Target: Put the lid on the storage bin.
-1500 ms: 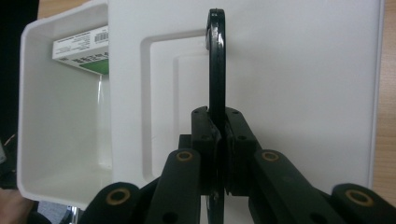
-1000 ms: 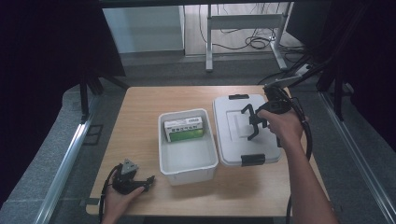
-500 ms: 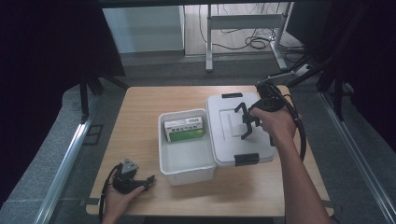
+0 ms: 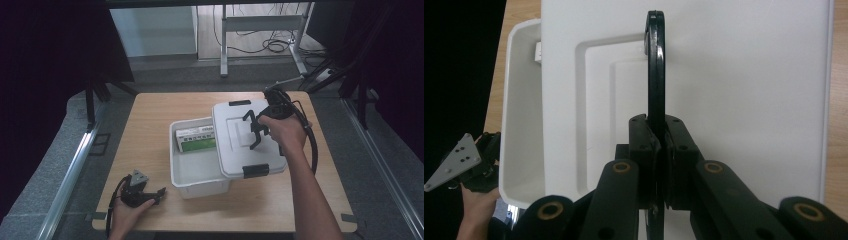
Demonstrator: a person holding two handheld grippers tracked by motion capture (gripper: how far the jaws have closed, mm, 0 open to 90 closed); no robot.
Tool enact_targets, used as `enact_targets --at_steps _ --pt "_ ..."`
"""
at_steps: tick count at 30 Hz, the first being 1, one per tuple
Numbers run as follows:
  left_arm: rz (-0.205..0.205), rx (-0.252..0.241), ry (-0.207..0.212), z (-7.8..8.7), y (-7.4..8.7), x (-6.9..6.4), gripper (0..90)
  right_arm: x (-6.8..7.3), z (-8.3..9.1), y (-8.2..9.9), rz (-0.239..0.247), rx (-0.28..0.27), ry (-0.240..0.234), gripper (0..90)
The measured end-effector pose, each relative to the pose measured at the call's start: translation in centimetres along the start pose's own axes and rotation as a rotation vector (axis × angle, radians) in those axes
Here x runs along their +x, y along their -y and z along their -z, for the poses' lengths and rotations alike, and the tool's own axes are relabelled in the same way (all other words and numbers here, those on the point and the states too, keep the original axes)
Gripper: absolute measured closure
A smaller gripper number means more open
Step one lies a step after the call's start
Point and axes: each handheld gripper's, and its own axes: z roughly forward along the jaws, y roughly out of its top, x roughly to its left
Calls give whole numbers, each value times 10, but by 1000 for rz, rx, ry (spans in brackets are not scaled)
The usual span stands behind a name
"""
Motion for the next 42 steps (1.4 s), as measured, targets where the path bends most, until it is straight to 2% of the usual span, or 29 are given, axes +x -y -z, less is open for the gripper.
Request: enact_targets --at_steps 4,24,42 --pt "0 0 0 0 0 0 124 8 -3 -3 1 2 -5 853" --pt "4 -3 -1 -1 0 0 123 21 -10 -4 -2 3 -13 852" --pt "0 -3 -3 -1 -1 0 121 49 -28 -1 5 30 -26 852"
